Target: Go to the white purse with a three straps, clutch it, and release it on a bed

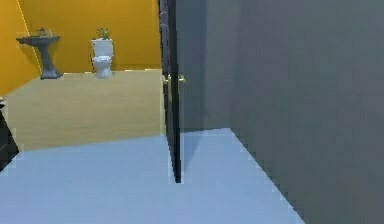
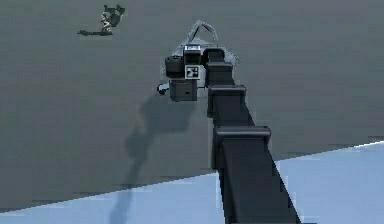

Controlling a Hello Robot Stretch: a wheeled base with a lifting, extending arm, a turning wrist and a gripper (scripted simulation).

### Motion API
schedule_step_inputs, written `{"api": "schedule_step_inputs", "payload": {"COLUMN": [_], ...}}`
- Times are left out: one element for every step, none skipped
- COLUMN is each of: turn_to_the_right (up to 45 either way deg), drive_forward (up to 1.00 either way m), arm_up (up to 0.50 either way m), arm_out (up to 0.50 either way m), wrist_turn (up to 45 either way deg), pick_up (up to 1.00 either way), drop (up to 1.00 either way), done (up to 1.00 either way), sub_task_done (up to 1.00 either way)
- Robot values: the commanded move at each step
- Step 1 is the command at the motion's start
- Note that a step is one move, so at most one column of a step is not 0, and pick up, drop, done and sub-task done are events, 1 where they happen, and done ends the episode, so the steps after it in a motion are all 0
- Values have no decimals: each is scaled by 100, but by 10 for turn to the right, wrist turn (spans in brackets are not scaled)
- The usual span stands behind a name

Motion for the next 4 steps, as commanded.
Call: {"api": "schedule_step_inputs", "payload": {"turn_to_the_right": [-450, -450, -450, -390], "drive_forward": [0, 0, 0, 0], "arm_up": [0, 0, 0, 0], "arm_out": [0, 0, 0, 0], "wrist_turn": [0, 0, 0, 0], "pick_up": [0, 0, 0, 0], "drop": [0, 0, 0, 0], "done": [0, 0, 0, 0], "sub_task_done": [0, 0, 0, 0]}}
